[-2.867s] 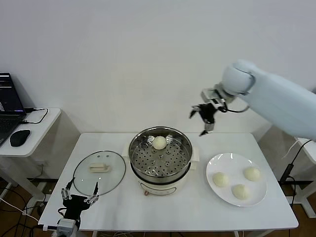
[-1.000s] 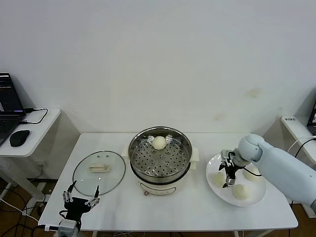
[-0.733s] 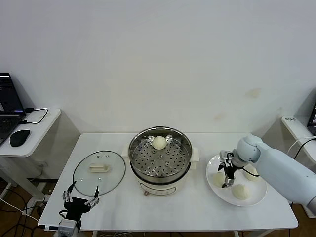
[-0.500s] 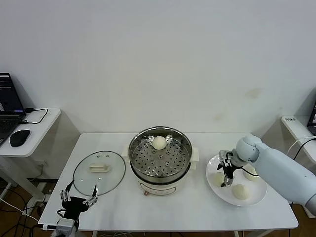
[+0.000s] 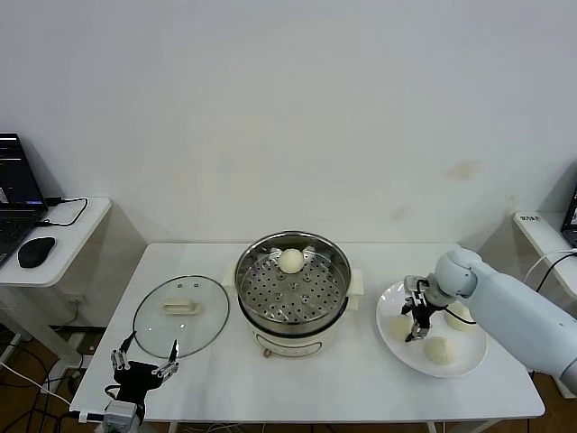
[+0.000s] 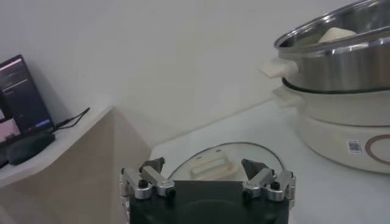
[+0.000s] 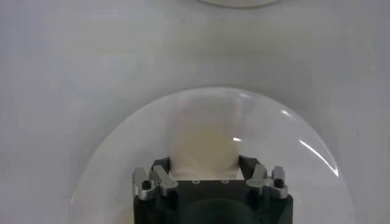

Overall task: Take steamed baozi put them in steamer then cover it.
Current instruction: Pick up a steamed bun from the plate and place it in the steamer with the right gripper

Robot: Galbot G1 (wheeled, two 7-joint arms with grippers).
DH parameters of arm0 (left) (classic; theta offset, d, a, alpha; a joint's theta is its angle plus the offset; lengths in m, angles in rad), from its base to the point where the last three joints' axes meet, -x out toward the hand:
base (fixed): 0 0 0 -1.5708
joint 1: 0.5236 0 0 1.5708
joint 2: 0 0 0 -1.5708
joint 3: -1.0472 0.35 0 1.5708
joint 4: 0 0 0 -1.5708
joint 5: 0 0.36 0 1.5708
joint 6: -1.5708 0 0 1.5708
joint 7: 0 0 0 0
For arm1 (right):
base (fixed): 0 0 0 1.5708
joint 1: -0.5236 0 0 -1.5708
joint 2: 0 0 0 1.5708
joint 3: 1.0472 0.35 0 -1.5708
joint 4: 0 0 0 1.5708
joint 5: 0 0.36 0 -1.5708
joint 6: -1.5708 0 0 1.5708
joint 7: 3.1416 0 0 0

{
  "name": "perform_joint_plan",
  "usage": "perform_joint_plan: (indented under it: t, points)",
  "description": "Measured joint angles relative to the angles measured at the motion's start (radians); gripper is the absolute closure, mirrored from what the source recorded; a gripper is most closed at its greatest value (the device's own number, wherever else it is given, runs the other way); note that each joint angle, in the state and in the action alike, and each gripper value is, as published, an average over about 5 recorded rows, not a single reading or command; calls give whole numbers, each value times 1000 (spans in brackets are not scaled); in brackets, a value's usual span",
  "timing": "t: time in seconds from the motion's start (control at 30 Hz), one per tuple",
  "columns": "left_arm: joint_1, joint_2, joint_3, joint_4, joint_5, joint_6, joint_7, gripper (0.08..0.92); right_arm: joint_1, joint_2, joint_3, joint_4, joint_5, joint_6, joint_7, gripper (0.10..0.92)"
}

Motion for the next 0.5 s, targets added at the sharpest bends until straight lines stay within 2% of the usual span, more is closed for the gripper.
perform_joint_plan:
  t: [0.5]
  points:
    - [-15,3,6,-3,1,-1,0,177,248,-51,-120,90,140,-40,-76,389]
